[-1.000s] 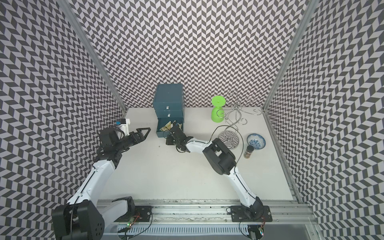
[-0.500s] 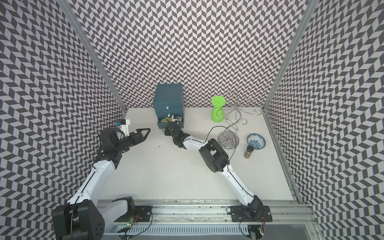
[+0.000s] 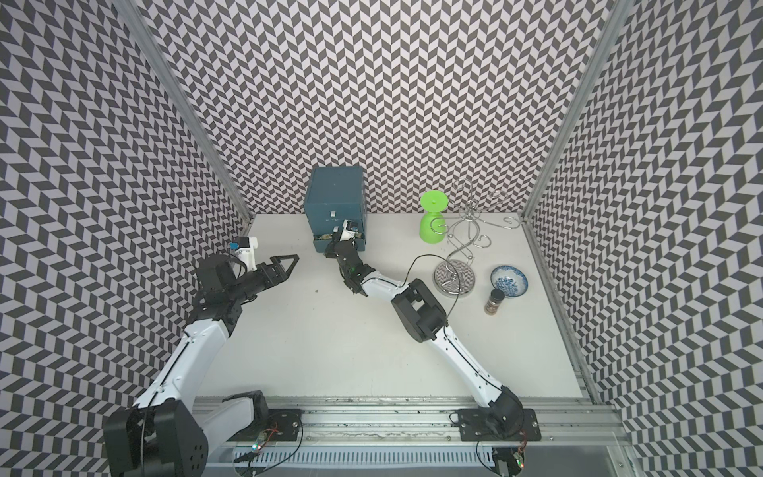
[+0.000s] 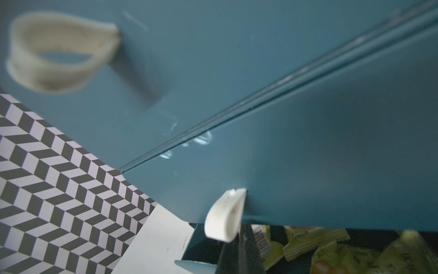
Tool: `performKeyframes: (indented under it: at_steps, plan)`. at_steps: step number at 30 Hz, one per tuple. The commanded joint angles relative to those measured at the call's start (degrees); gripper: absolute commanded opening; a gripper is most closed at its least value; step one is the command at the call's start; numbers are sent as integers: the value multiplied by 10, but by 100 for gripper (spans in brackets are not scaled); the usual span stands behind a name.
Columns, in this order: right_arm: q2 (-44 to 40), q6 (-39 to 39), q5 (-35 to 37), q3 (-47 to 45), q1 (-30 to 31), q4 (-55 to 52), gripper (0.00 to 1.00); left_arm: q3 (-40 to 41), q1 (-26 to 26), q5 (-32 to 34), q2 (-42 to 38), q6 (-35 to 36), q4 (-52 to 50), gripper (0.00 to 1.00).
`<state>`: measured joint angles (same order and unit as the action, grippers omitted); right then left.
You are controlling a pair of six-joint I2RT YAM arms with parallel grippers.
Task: Place the cookies into the drawer by color
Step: Close the drawer in the storage box.
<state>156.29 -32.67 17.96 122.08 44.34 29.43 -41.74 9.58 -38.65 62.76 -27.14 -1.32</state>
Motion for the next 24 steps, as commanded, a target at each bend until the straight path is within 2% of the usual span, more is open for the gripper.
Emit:
performKeyframes:
  at_steps: [1,5,9,12,15,17,24]
  plan:
    - [-89,-14,-29,-147,12,94,2,6,4,2,-5,-2,11,100]
    - [-176,-77,-76,-297,15,137,2,8,5,0,-3,-4,13,100]
    - [-193,-106,-154,-330,8,111,2,8,7,-3,-1,-6,13,99]
    - [-160,-136,-177,-296,-3,72,2,8,6,-4,-1,-6,13,99]
    - [-105,-218,-208,-235,-27,48,2,8,7,-3,-1,-6,14,100]
    - [-74,-261,-204,-205,-35,63,2,8,7,-4,-2,-6,15,100]
    - [39,-296,-167,-6,-45,-22,2,8,12,-12,3,-11,19,100]
